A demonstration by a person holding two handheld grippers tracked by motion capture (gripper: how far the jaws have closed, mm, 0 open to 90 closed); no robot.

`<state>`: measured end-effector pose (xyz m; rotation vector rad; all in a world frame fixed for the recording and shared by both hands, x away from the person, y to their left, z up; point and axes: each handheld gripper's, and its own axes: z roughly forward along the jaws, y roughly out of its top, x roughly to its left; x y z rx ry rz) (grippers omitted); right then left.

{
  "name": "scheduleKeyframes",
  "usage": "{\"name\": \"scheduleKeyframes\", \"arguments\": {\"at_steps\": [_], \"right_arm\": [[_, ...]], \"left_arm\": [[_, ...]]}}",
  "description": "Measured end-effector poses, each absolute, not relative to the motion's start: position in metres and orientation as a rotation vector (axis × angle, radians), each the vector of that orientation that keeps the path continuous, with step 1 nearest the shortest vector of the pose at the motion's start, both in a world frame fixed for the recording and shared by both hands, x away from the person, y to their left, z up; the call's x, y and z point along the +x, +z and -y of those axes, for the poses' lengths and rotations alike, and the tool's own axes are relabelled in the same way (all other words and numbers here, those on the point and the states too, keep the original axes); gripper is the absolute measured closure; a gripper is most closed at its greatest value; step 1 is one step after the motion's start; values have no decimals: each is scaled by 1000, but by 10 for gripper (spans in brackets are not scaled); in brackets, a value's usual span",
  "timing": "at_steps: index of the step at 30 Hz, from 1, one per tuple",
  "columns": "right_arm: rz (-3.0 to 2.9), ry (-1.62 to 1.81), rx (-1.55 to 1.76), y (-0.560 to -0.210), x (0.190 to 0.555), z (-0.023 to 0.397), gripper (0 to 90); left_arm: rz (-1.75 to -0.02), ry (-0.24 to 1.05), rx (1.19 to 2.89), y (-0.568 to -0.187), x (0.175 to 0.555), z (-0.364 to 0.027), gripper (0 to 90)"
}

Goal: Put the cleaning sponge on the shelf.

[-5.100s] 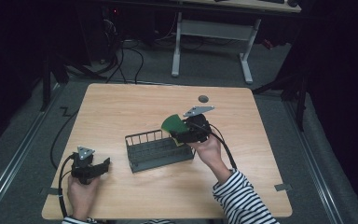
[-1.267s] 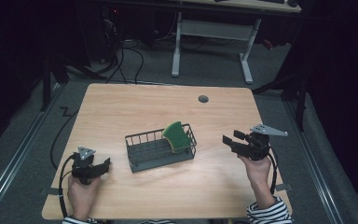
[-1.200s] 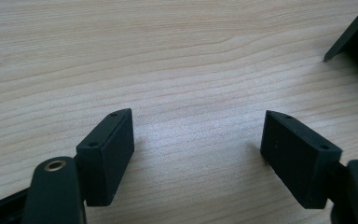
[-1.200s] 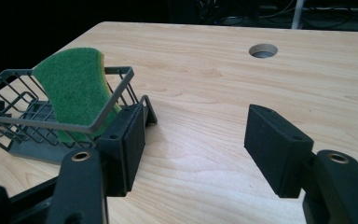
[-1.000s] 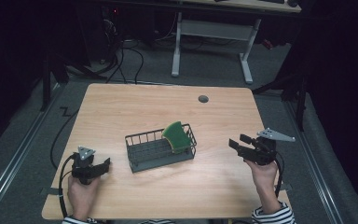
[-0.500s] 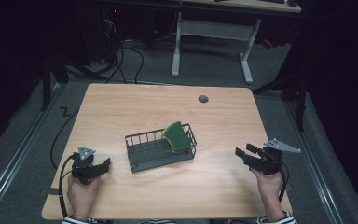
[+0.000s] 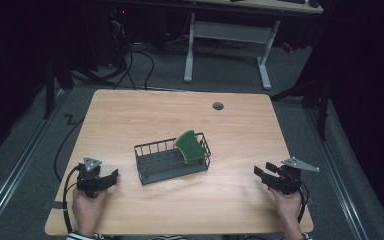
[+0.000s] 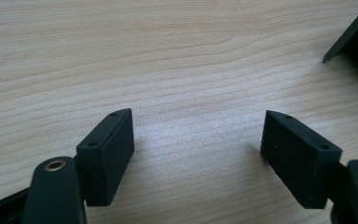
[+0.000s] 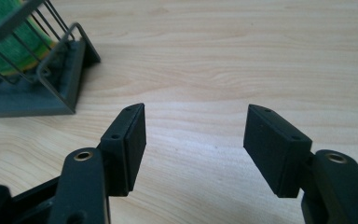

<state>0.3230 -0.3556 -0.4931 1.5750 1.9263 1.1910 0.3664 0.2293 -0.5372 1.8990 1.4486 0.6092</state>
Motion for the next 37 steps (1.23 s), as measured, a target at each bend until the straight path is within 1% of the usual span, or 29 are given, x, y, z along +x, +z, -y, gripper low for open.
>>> {"name": "scheduleKeyframes", "arguments": {"at_steps": [12, 16, 21, 27, 31, 37], "right_arm": [[-1946, 1091, 1605, -518, 326, 353, 389], [-1983, 978, 1551, -525, 328, 344, 382], [-1991, 953, 1538, -529, 329, 339, 373], [-2018, 854, 1496, -530, 330, 330, 325], [-2028, 857, 1487, -530, 330, 329, 320], [-2013, 840, 1509, -531, 330, 328, 269]], "left_arm": [[-1449, 611, 1900, -537, 366, -229, 263], [-1449, 611, 1900, -537, 366, -229, 262], [-1448, 612, 1900, -537, 366, -229, 262], [-1448, 611, 1900, -537, 366, -229, 262], [-1449, 610, 1899, -537, 366, -229, 262], [-1449, 608, 1897, -537, 366, -229, 262]]}}
